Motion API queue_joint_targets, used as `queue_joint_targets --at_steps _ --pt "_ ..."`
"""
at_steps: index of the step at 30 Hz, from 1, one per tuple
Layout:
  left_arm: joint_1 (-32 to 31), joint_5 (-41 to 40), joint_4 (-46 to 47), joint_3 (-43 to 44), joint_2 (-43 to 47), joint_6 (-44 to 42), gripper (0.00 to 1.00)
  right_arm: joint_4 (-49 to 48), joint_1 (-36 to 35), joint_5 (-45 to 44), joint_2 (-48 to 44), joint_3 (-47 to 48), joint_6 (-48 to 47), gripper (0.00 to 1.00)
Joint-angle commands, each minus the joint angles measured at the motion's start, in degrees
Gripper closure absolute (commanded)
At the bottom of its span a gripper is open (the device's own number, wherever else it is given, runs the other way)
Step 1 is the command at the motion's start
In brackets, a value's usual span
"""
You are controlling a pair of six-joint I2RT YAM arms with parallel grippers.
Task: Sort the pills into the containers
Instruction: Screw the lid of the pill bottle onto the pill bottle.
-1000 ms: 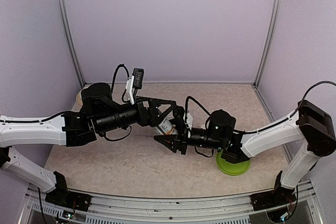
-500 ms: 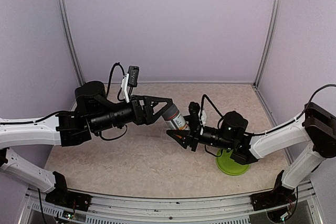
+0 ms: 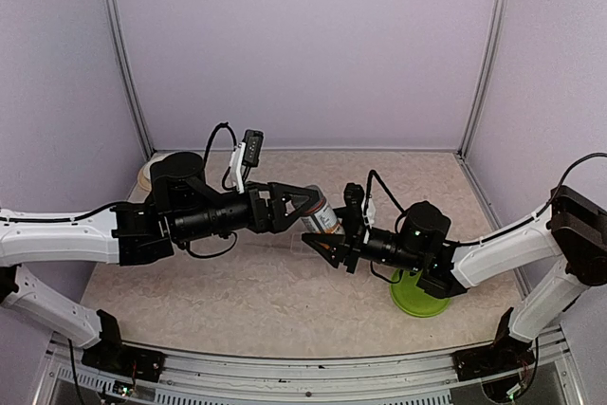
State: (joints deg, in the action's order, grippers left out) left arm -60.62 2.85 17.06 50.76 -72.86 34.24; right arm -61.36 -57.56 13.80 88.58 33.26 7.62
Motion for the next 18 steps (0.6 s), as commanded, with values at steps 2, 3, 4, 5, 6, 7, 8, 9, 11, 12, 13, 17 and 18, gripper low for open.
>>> queue_joint_targets --at_steps 2,3,4,5,6,7,8,9,11,12,13,17,18 --pt "-0.6 1.9 0.7 0.7 -1.1 0.6 0.01 -1.4 0.2 -0.1 -0.8 0.5 0.5 1.0" --pt "-0.7 2.0 0.9 0.7 -1.1 0.6 0.01 -1.1 0.2 -0.1 -0.7 0.7 0.4 1.0" --pt "-0.8 2.0 1.1 0.6 -1.1 0.5 0.01 -0.4 0.2 -0.1 -0.6 0.9 0.4 1.0" --pt "-0.8 2.0 1.5 0.5 -1.0 0.4 0.01 0.3 0.2 -0.1 -0.3 1.4 0.3 1.0" --pt "-0.9 2.0 1.8 0.4 -0.9 0.4 0.01 1.2 0.3 -0.1 0.1 1.9 0.2 1.0" --pt "-0.9 2.3 2.2 0.3 -0.9 0.4 0.01 1.9 0.3 0.2 0.6 2.5 0.1 1.0" --pt "-0.9 2.6 2.5 0.4 -0.8 0.4 0.01 2.5 0.2 0.7 1.1 3.2 0.1 1.0" --pt "-1.0 2.8 2.9 0.3 -0.8 0.4 0.01 2.9 0.2 1.2 1.6 3.7 0.1 1.0" --pt "-1.2 3.2 3.8 0.2 -0.6 0.3 0.01 3.9 0.1 2.1 2.5 4.6 0.1 1.0" --pt "-1.2 3.3 4.1 0.2 -0.6 0.2 0.01 4.2 0.1 2.5 2.8 4.9 0.1 1.0" --pt "-1.3 3.4 4.0 0.3 -0.7 0.2 0.01 4.4 0.0 2.9 3.0 5.1 0.1 1.0" --pt "-1.3 3.8 4.3 0.4 -0.9 0.0 0.01 5.2 -0.5 4.4 3.7 6.2 -0.3 1.0" --pt "-1.3 3.8 4.3 0.4 -0.8 0.0 0.01 5.4 -0.6 4.8 4.0 6.4 -0.5 1.0"
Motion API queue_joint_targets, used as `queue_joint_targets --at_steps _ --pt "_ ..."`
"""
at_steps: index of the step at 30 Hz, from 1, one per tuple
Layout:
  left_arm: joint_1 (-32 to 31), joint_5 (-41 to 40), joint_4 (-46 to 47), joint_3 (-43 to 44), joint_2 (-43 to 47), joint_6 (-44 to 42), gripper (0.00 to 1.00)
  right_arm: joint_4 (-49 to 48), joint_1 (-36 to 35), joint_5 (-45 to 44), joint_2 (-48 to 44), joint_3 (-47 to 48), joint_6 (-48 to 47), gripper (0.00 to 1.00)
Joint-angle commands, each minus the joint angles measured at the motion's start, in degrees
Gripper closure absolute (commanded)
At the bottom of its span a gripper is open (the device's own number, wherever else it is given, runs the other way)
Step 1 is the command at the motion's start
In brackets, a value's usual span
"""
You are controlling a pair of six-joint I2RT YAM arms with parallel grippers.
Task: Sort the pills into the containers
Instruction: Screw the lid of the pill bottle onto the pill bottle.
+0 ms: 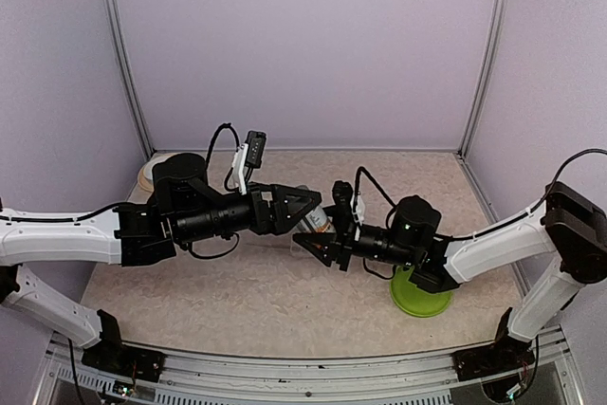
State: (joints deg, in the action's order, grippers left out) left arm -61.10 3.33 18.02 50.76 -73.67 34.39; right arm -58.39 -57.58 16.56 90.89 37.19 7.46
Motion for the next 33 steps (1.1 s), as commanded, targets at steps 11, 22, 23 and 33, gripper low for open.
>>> queue_joint_targets --at_steps 11,22,23,33 --pt "-0.9 2.3 3.9 0.0 1.6 -0.5 0.01 0.4 -1.2 5.6 1.8 2.3 0.9 1.0" --pt "0.3 -1.7 -1.5 0.3 2.3 0.3 0.01 -0.5 1.0 -3.0 -3.3 -2.2 1.0 1.0" --pt "0.2 -1.5 -1.5 0.3 2.2 0.4 0.01 0.1 1.0 -3.6 -3.3 -2.1 1.0 1.0" --pt "0.3 -0.5 -3.4 2.5 -0.1 0.2 0.01 -1.4 1.0 -2.9 -3.1 -2.4 1.2 1.0"
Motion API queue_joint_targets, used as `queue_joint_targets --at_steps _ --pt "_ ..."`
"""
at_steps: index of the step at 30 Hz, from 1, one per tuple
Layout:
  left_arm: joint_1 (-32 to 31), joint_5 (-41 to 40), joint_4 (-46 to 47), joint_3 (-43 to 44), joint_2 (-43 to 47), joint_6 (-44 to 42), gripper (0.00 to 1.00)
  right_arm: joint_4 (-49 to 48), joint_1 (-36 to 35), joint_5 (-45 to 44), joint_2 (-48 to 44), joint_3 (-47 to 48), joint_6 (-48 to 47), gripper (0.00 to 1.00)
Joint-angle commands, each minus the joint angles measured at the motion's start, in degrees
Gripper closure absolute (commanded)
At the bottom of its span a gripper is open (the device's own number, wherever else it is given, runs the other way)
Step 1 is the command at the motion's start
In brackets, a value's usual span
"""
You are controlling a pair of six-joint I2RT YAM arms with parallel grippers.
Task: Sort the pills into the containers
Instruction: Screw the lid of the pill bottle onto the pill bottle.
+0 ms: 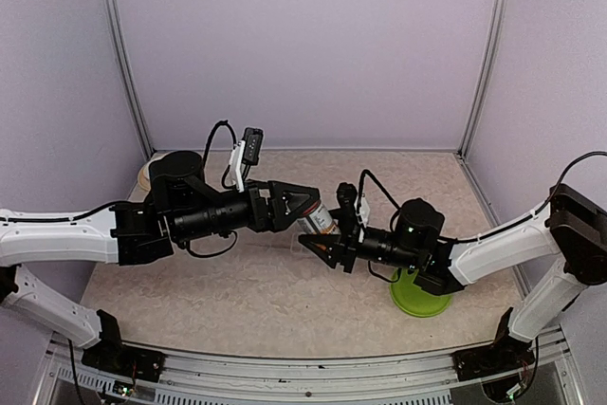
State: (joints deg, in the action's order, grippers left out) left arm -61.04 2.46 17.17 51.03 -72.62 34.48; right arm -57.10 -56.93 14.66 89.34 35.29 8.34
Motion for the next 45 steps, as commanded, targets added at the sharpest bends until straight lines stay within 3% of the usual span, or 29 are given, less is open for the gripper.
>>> queue_joint_targets --at_steps 1,13,35,45 --pt "0.3 -0.1 -2.8 2.3 -1.3 -0.1 0.01 -3.2 0.4 -1.1 -1.8 -0.9 0.4 1.0" --pt "0.4 -1.4 -4.6 2.9 -1.8 -0.7 0.01 -5.3 0.4 -2.8 -2.9 -2.5 0.2 1.0" --pt "0.0 1.2 1.4 0.9 -0.3 -0.4 0.01 7.0 -2.7 3.1 5.2 7.8 -3.6 1.0" --pt "0.2 -0.3 1.0 0.6 1.5 -0.4 0.01 5.6 -2.9 4.8 4.4 7.1 -3.6 1.0"
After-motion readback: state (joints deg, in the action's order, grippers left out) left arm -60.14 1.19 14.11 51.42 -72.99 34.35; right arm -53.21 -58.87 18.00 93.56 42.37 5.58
